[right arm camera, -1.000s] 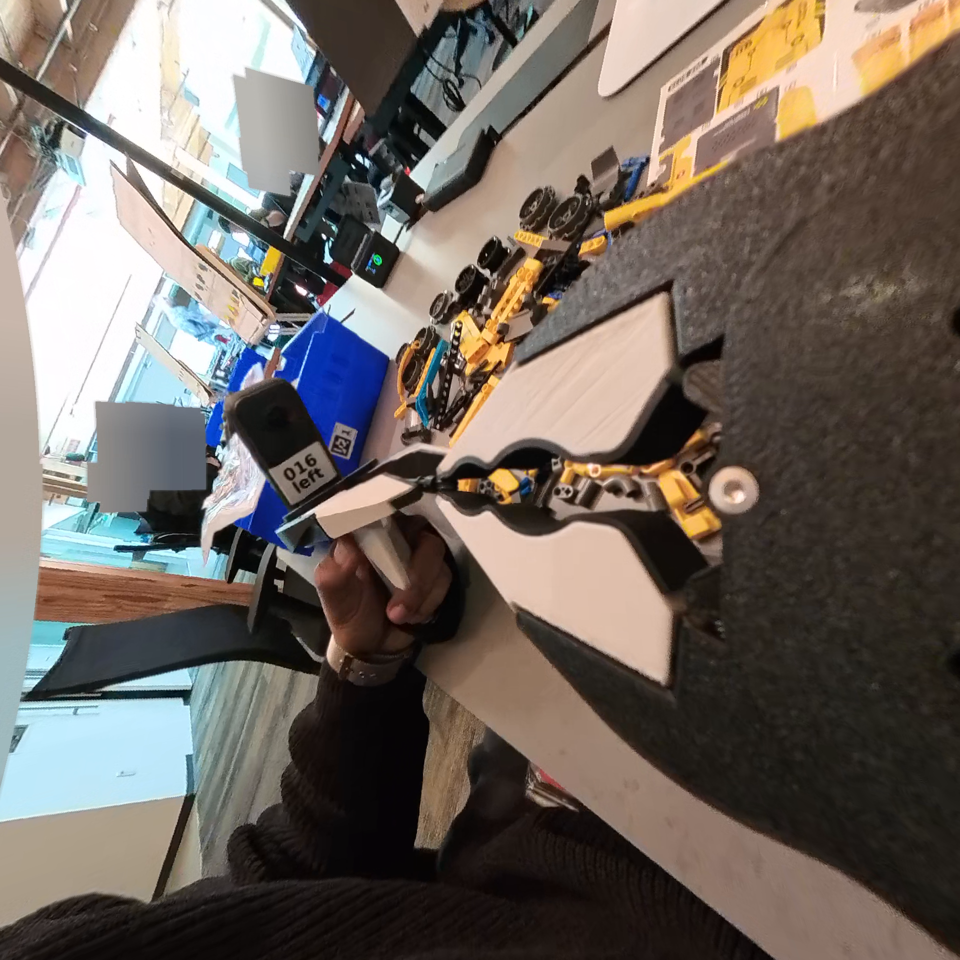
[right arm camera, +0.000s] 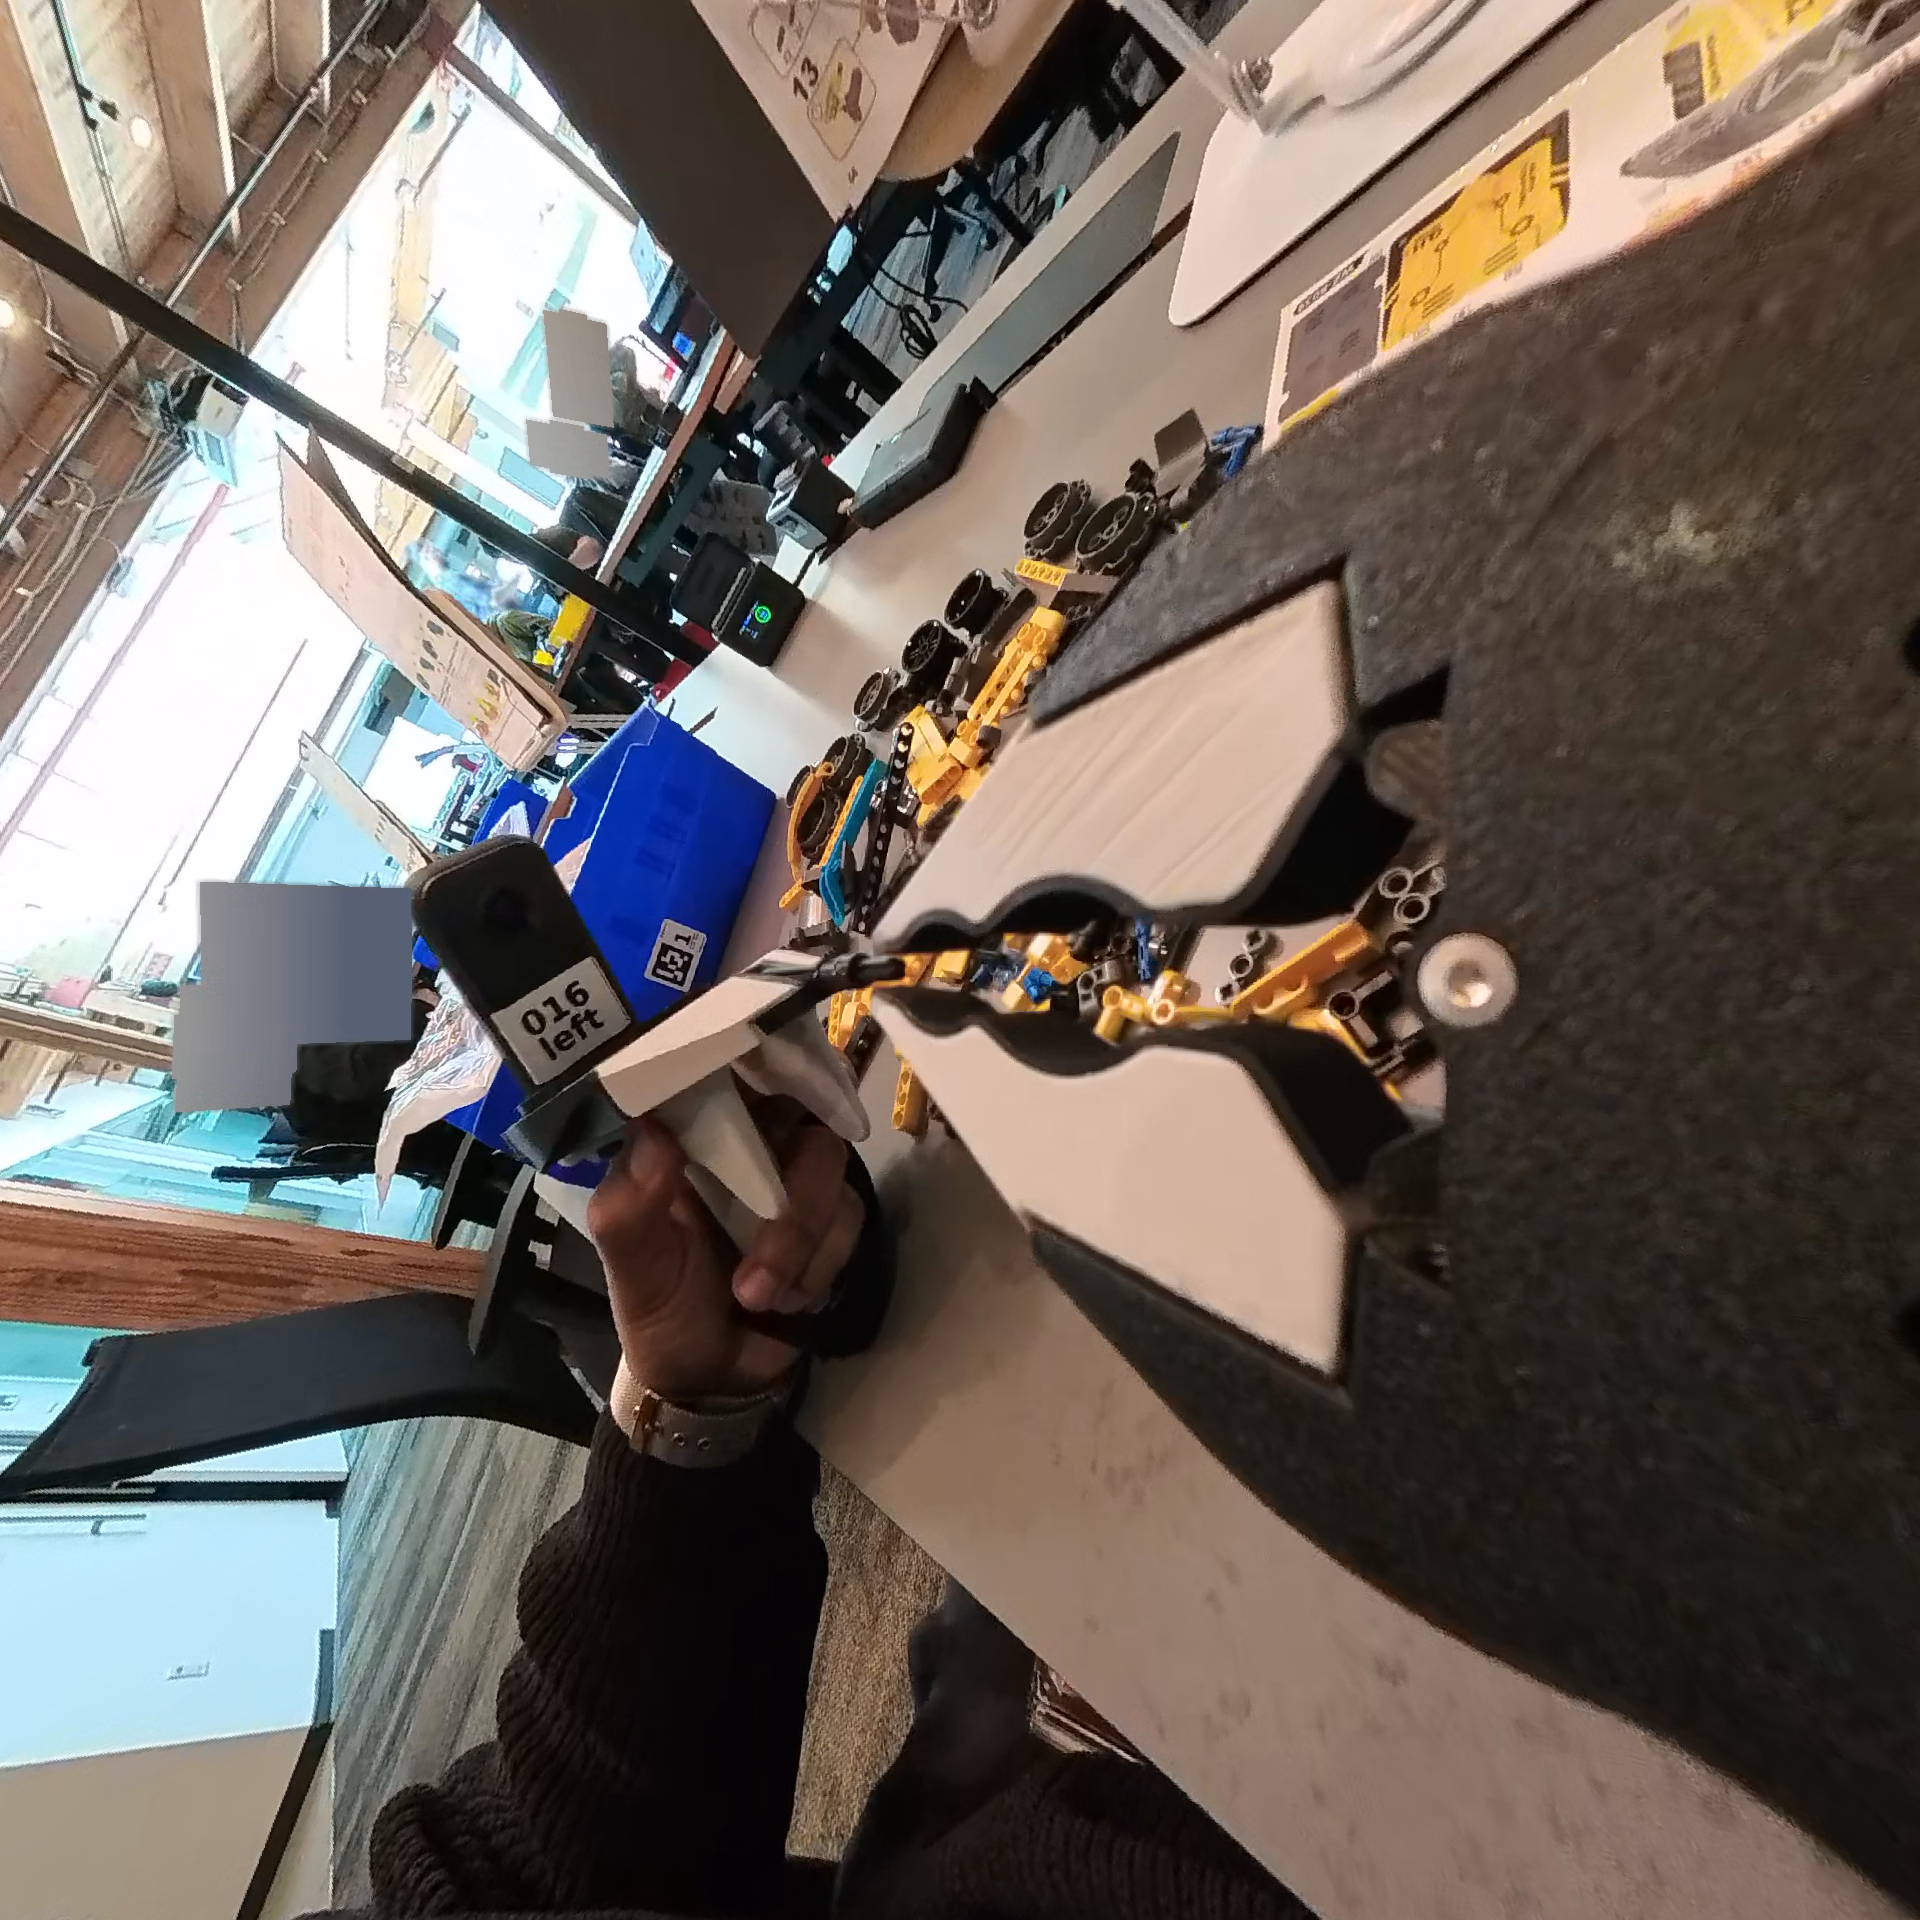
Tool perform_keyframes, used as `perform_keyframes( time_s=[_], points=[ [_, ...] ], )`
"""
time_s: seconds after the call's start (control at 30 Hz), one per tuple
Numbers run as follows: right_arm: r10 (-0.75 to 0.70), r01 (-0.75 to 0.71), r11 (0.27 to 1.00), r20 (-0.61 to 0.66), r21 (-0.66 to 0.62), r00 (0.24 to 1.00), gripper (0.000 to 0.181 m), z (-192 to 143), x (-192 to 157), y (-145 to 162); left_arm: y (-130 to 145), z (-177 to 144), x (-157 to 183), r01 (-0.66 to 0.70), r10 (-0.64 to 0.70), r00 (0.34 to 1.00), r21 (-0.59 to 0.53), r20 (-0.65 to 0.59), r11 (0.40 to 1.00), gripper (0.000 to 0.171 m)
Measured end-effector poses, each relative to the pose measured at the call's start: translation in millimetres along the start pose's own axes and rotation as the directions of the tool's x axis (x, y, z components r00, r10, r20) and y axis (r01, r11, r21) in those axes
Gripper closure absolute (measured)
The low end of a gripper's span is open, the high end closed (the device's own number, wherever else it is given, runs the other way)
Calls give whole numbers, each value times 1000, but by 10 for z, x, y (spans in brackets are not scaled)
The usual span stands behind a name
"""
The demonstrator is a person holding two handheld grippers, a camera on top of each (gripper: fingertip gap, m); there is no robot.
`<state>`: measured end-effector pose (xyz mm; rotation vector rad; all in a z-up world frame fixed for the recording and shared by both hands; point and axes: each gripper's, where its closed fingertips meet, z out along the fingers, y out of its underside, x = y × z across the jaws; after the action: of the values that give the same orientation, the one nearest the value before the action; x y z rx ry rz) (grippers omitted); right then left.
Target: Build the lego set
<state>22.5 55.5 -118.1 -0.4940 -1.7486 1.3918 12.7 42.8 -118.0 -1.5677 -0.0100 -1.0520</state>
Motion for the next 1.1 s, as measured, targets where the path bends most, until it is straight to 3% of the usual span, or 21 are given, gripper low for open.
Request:
perform_keyframes(
  time_s=[0.43,0.63,0.83,0.97,1.1],
  points=[
    [7,-7,1000,-3,11,1000,177,-10,12,-19,-23,-11,-1,-48,47,998,10,30,999,168],
    [50,-49,999,-87,14,995,175,-30,172,-40,-121,-84,-129,-180,170,965,34,198,983,168],
    [168,-183,975,-116,-128,979,156,55,230,217,-118,-73,-161,-303,293,908,-17,300,953,168],
    [237,-247,962,-99,-113,967,154,91,183,155,-101,-60,-177,-333,328,886,-43,329,942,168],
    [261,-272,949,-88,-162,961,154,124,131,213,-64,-39,-173,-277,277,917,-40,286,960,168]
  ],
)
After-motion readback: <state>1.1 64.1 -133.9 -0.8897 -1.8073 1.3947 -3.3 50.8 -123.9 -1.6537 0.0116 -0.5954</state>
